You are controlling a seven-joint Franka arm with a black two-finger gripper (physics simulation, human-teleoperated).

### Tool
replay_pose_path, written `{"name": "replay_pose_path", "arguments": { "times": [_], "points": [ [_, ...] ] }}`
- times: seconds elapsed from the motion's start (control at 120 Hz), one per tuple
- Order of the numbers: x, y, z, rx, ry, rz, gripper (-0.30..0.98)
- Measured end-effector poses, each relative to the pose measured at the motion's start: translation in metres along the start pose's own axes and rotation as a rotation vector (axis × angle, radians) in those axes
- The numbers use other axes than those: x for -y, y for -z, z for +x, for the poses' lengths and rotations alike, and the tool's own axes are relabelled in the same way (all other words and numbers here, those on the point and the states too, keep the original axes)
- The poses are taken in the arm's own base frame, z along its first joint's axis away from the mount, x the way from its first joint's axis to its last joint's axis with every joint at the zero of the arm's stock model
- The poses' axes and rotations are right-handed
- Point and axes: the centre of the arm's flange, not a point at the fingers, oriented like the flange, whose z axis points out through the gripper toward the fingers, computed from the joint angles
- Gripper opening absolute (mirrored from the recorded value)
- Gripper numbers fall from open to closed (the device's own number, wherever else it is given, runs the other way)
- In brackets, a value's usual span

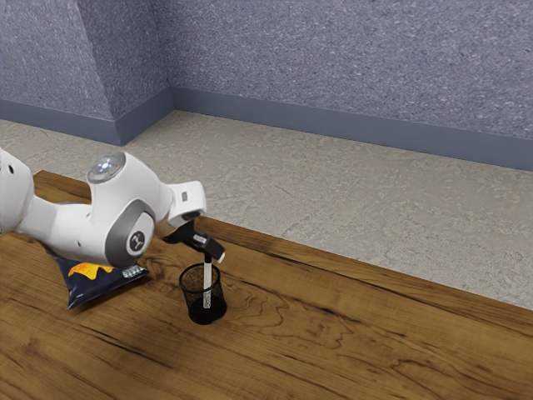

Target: Take the marker out of the pen holder and place it to the left of the pen holder.

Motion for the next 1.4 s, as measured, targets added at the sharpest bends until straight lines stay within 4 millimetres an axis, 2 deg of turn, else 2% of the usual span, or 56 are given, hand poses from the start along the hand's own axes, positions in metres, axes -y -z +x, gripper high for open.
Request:
{"name": "replay_pose_path", "arguments": {
  "times": [0.125, 0.333, 0.458, 0.667, 0.883, 1.075, 1.267, 1.4],
  "points": [
    [-0.007, -0.004, -0.001, 0.006, 0.004, -0.011, 0.59],
    [-0.039, -0.006, -0.001, 0.007, -0.041, -0.042, 0.33],
    [-0.048, -0.006, -0.001, 0.007, -0.057, -0.051, 0.2],
    [-0.041, 0.003, -0.013, 0.01, -0.056, -0.047, 0.03],
    [-0.025, 0.005, -0.025, 0.01, -0.047, -0.029, 0.01],
    [-0.019, 0.009, -0.021, -0.015, -0.051, -0.018, -0.05],
    [-0.024, 0.038, 0.011, -0.082, -0.075, -0.029, -0.06],
    [-0.009, 0.071, 0.021, -0.101, -0.056, -0.032, -0.07]
  ]
}}
